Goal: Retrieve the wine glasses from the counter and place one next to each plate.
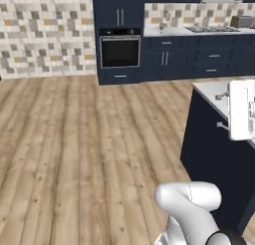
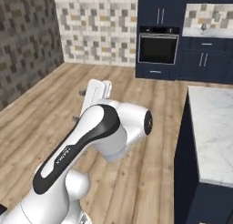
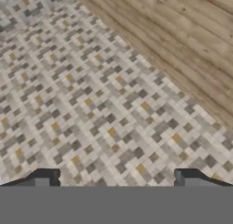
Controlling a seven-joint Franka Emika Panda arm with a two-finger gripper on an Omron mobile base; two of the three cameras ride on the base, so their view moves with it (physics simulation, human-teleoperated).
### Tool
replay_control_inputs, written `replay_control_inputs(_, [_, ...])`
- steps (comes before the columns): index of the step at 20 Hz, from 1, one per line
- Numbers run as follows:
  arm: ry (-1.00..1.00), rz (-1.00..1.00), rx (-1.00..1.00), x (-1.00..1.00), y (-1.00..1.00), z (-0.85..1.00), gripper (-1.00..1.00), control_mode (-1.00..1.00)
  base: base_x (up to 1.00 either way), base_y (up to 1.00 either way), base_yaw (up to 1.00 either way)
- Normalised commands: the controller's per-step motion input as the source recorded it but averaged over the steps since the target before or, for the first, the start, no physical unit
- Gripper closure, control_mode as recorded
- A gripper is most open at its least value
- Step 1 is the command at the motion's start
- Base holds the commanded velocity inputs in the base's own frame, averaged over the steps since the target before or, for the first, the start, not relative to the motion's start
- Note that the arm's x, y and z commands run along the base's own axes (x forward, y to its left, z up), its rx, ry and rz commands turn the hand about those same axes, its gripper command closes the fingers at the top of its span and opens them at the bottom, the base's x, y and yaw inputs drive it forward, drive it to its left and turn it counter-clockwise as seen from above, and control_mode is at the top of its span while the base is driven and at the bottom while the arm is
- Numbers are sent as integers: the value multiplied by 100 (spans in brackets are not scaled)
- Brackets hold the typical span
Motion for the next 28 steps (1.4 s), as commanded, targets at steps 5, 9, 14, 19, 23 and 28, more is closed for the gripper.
replay_control_inputs(5, [0,0,0,0,0,0,-100,100,100,63,-12])
replay_control_inputs(9, [0,0,0,0,0,0,-100,100,100,51,-12])
replay_control_inputs(14, [0,0,0,0,0,0,-100,100,100,-26,-8])
replay_control_inputs(19, [0,0,0,0,0,0,-100,100,100,-25,-12])
replay_control_inputs(23, [0,0,0,0,0,0,-100,100,100,6,-15])
replay_control_inputs(28, [0,0,0,0,0,0,-100,100,100,5,-13])
